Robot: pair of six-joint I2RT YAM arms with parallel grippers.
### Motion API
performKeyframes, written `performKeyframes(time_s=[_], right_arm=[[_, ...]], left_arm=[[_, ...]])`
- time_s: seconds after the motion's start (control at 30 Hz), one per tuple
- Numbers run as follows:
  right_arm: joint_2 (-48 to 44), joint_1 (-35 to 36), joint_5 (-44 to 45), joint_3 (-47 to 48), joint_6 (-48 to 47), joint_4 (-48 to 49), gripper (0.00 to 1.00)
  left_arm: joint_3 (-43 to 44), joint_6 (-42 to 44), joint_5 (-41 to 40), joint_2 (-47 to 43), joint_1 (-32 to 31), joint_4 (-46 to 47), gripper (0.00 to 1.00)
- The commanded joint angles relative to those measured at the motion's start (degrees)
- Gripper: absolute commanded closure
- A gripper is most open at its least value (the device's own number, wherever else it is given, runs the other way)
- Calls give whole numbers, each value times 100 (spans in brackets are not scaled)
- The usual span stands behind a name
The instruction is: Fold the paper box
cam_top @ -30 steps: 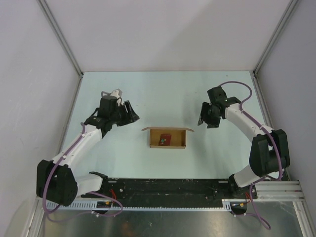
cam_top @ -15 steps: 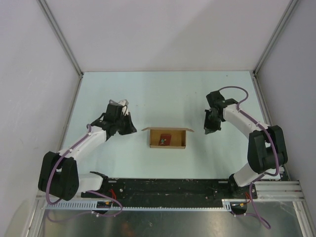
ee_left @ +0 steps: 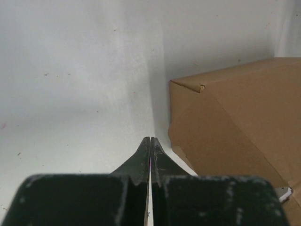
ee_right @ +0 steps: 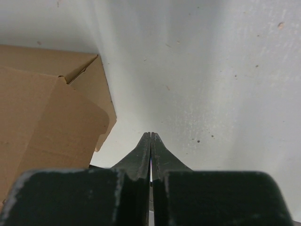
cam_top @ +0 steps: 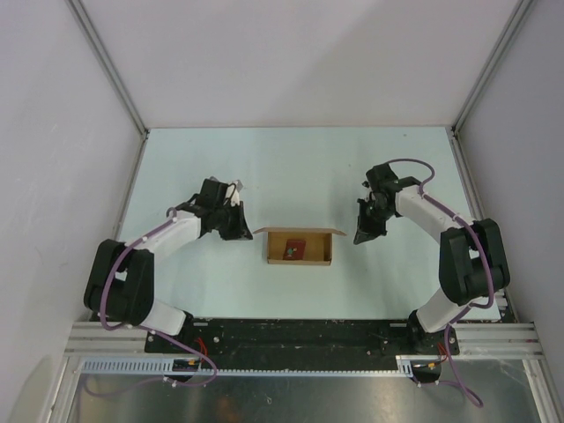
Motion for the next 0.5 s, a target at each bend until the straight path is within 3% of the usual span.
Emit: performKeyframes(time_s=[0.0, 0.47], right_arm=[[57, 4, -318, 39, -100, 117, 100], [426, 487, -441, 408, 129, 249, 100]], left_arm=[[342, 235, 290, 78, -22, 10, 100], [597, 367, 457, 236, -118, -140, 100]])
